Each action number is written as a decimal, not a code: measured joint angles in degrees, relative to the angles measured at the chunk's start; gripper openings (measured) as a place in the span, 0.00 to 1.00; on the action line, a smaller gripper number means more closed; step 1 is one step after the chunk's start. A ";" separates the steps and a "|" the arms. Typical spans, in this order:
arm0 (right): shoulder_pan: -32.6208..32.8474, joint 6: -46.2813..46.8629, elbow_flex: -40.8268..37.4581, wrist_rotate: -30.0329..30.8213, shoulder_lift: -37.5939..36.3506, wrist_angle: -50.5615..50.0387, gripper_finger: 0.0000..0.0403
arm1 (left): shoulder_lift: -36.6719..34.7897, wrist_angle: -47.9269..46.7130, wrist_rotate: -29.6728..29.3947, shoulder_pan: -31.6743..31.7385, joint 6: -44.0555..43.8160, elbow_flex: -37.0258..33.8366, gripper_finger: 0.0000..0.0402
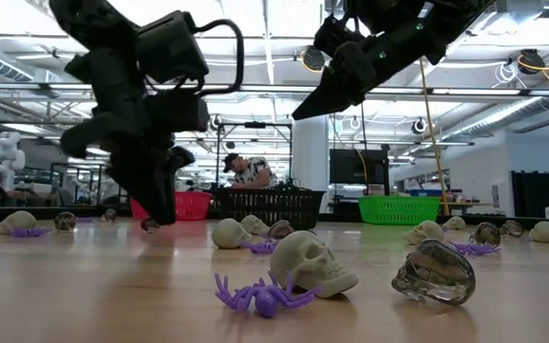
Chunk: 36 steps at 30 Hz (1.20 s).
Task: Sort Halloween decoration
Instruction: Put the black skull toy into the black bin
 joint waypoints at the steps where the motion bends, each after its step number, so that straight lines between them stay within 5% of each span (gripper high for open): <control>1: 0.00 -0.02 0.00 0.00 0.00 -0.10 0.00 | -0.02 -1.56 0.00 -0.02 0.46 0.71 0.13; 8: 0.00 -0.02 0.00 -0.02 0.00 -0.68 0.00 | -0.05 -10.88 0.00 -0.02 4.76 4.11 0.16; 22: 0.00 -0.02 0.00 -0.02 0.00 -1.11 0.00 | -0.13 -15.72 -3.15 -0.04 8.21 4.57 0.51; 36: 0.00 -0.22 -0.02 -0.01 0.00 -1.92 0.00 | 1.52 -10.93 -1.97 2.87 9.09 2.65 0.53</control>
